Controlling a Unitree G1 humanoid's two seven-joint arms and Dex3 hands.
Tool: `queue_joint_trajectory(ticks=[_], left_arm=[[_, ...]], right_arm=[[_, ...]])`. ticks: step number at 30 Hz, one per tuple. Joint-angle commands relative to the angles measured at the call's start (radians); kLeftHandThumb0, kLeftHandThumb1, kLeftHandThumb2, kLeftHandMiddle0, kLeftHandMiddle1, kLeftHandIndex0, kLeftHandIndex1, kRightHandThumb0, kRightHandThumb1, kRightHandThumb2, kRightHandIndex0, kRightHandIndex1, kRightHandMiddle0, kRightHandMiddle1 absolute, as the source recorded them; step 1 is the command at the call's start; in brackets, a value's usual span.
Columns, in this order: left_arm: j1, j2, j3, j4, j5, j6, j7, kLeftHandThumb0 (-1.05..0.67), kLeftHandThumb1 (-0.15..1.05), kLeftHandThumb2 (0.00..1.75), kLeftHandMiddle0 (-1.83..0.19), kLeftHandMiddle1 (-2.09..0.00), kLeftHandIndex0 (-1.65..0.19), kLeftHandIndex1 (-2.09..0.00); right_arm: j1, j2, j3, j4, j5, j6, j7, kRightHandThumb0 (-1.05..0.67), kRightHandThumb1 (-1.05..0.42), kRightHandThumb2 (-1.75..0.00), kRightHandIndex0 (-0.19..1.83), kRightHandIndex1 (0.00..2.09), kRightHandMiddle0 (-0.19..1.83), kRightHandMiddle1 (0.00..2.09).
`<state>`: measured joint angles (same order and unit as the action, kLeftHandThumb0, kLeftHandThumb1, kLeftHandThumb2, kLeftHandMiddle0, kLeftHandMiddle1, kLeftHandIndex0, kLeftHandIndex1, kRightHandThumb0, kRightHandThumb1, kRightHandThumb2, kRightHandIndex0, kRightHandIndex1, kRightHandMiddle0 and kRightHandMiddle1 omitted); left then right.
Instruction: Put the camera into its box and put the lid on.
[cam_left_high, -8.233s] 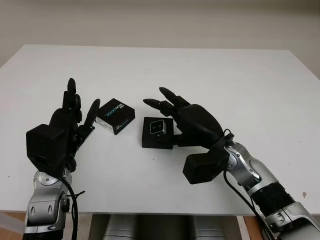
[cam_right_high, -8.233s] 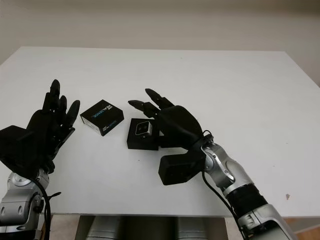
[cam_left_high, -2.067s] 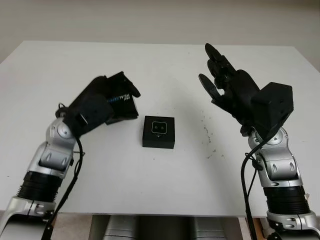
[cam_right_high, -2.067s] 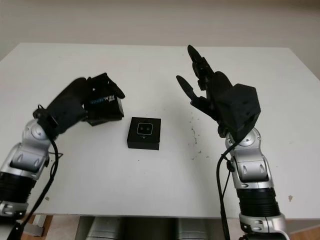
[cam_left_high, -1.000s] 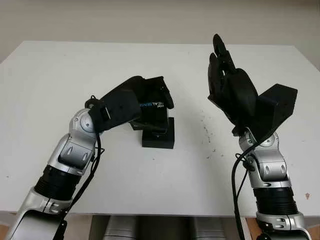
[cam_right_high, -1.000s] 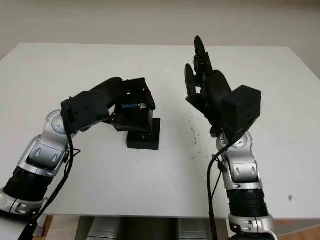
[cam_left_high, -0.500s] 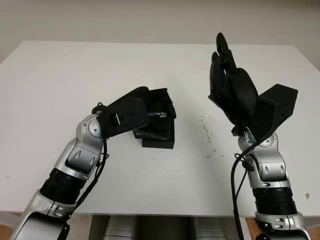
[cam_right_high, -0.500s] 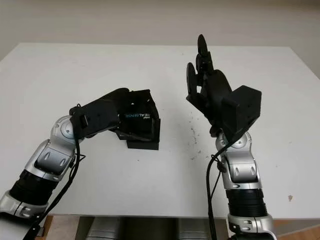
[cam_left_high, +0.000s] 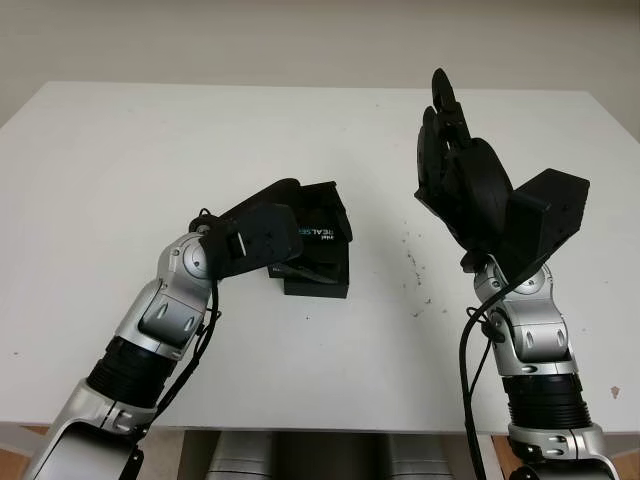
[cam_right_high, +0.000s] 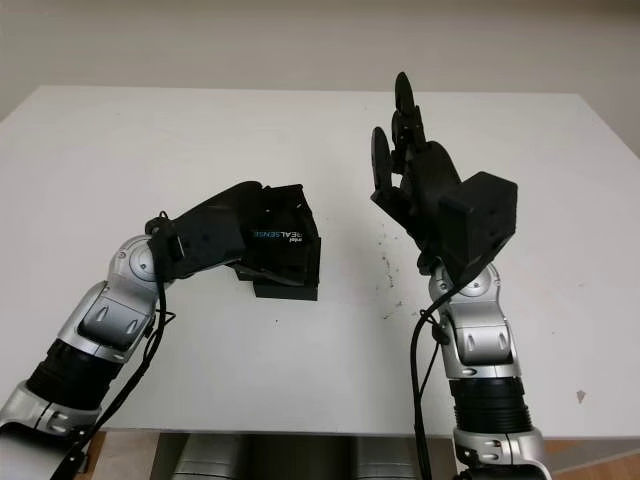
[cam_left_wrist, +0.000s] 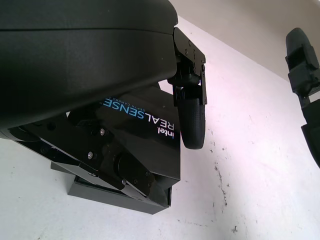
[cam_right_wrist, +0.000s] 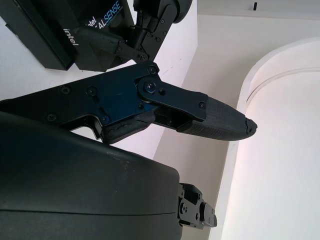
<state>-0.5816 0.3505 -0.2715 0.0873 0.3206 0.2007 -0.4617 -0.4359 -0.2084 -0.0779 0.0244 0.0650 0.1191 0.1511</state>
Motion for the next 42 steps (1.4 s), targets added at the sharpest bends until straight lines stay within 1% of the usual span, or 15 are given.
queue_joint_trajectory(ticks=[1,7,11,16,18,20,26,31,35,42], left_arm=[[-0.022,-0.007,-0.002,0.016,0.002,-0.003,0.005,-0.02,0.94,0.05,-0.38,-1.52,-0.28,-1.59],[-0.032,-0.025,-0.002,0.043,-0.006,0.008,0.005,-0.02,0.94,0.05,-0.38,-1.51,-0.28,-1.59],[-0.051,-0.037,-0.009,0.054,-0.006,0.054,-0.008,-0.04,0.93,0.05,-0.37,-1.52,-0.27,-1.61],[-0.063,-0.052,-0.006,0.070,-0.020,0.071,-0.013,-0.04,0.92,0.04,-0.38,-1.55,-0.29,-1.63],[-0.067,-0.057,-0.003,0.071,-0.027,0.092,-0.020,-0.05,0.92,0.04,-0.38,-1.55,-0.29,-1.63],[-0.072,-0.060,0.000,0.066,-0.037,0.125,-0.029,-0.05,0.92,0.05,-0.37,-1.55,-0.28,-1.64],[-0.080,-0.060,0.003,0.049,-0.062,0.190,-0.054,-0.07,0.93,0.05,-0.36,-1.55,-0.28,-1.65],[-0.078,-0.058,0.004,0.036,-0.094,0.215,-0.081,-0.07,0.92,0.05,-0.33,-1.60,-0.28,-1.71],[-0.073,-0.057,-0.005,0.005,-0.100,0.251,-0.094,-0.08,0.92,0.05,-0.33,-1.59,-0.27,-1.69],[-0.068,-0.059,-0.021,-0.017,-0.118,0.288,-0.128,-0.08,0.93,0.06,-0.34,-1.62,-0.27,-1.67]], right_arm=[[-0.015,-0.003,-0.001,-0.011,0.001,-0.009,0.002,-0.81,-1.05,-0.74,-0.19,0.00,-0.19,0.00],[-0.019,-0.002,0.004,-0.018,-0.007,0.004,-0.004,-0.81,-1.05,-0.70,-0.19,0.00,-0.19,0.00],[-0.016,-0.004,0.005,-0.029,-0.006,0.018,-0.001,-0.82,-1.05,-0.67,-0.19,0.00,-0.19,0.00],[-0.016,-0.006,0.012,-0.037,-0.025,0.023,-0.005,-0.81,-1.05,-0.67,-0.19,0.00,-0.19,0.00],[-0.016,-0.006,0.012,-0.036,-0.031,0.022,-0.006,-0.80,-1.05,-0.67,-0.19,0.00,-0.19,0.00],[-0.017,-0.006,0.013,-0.034,-0.034,0.018,-0.006,-0.82,-1.05,-0.67,-0.19,0.00,-0.19,0.00],[-0.020,-0.002,0.011,-0.035,-0.026,0.034,-0.001,-0.79,-1.05,-0.68,-0.19,0.00,-0.19,0.00],[-0.017,-0.006,0.016,-0.047,-0.031,0.052,0.002,-0.77,-1.05,-0.67,-0.19,0.00,-0.19,0.00],[-0.013,-0.009,0.016,-0.045,-0.035,0.043,0.004,-0.79,-1.05,-0.68,-0.19,0.00,-0.19,0.00],[-0.009,-0.008,0.015,-0.048,-0.029,0.044,0.015,-0.79,-1.05,-0.68,-0.19,0.00,-0.19,0.00]])
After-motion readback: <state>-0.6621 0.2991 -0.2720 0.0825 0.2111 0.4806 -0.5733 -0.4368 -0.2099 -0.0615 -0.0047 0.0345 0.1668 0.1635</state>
